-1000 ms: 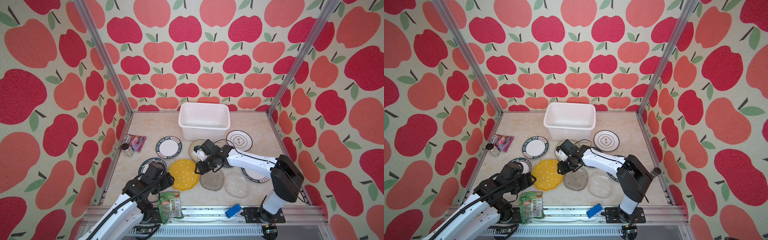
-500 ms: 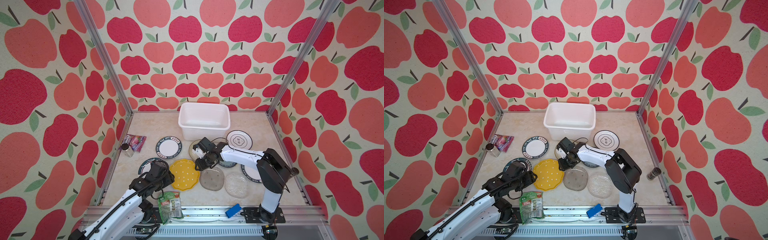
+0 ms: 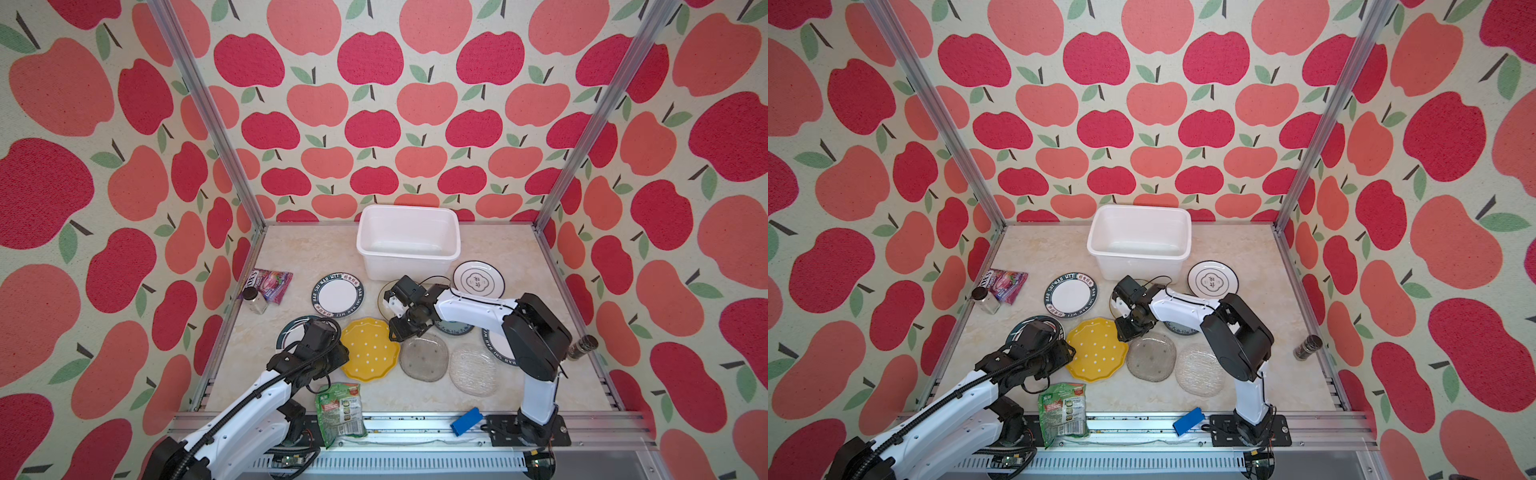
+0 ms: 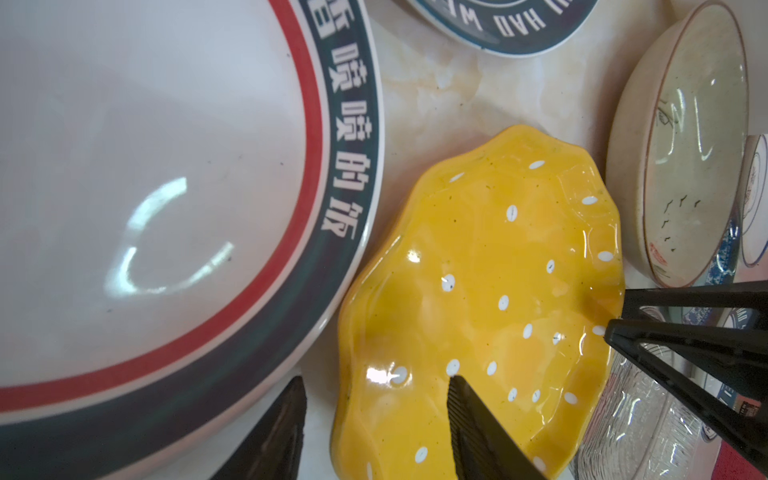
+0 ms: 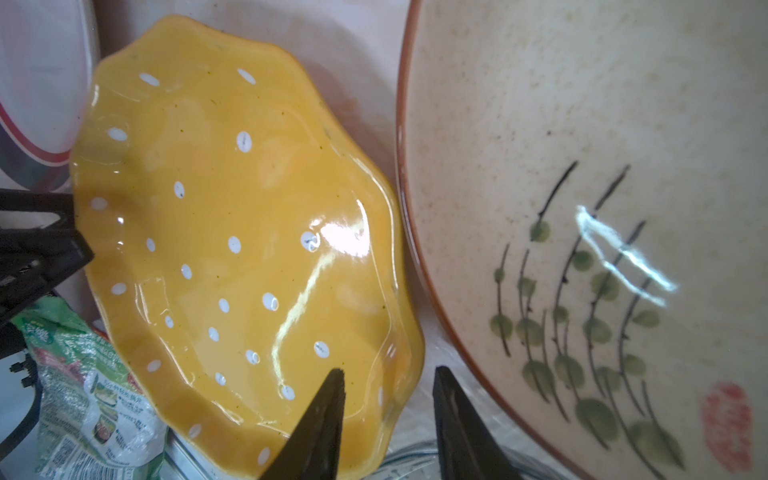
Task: Place the plates into the plastic bin on the countertop
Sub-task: Pick up the plate from the bottom-center of the table.
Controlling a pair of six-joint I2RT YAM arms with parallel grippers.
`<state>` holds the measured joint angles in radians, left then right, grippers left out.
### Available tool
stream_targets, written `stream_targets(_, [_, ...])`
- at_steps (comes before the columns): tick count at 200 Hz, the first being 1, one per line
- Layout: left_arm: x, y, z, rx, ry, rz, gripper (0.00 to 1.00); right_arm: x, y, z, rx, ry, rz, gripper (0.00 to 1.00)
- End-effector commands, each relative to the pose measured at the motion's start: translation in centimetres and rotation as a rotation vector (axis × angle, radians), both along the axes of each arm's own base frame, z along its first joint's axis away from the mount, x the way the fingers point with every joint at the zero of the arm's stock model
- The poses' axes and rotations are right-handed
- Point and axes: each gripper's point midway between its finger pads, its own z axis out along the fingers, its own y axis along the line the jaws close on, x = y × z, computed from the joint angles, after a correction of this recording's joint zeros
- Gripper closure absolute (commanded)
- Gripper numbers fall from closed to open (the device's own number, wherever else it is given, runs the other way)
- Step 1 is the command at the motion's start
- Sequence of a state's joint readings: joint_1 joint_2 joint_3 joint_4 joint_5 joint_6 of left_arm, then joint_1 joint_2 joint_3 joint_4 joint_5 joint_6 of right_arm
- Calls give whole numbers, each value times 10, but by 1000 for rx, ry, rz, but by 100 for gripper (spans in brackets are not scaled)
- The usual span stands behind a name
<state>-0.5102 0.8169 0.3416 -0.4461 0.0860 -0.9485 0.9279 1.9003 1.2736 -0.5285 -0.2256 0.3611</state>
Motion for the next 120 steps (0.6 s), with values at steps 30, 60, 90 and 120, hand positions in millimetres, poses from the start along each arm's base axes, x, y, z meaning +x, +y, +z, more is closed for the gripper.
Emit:
stream_targets(30, [4, 1, -10, 15, -6, -4, 48, 0, 2, -14, -20, 23, -6, 61])
stream_targets(60, [0, 1, -21, 22, 10, -23, 49, -4, 6, -18, -13, 42, -1, 61])
stream_targets(90, [1, -2, -23, 16, 2, -45, 49, -8, 17, -13, 47, 70, 8, 63])
stream_targets(120, [5, -5, -26, 2, 2, -58, 49, -11, 25, -9, 93, 103, 16, 66])
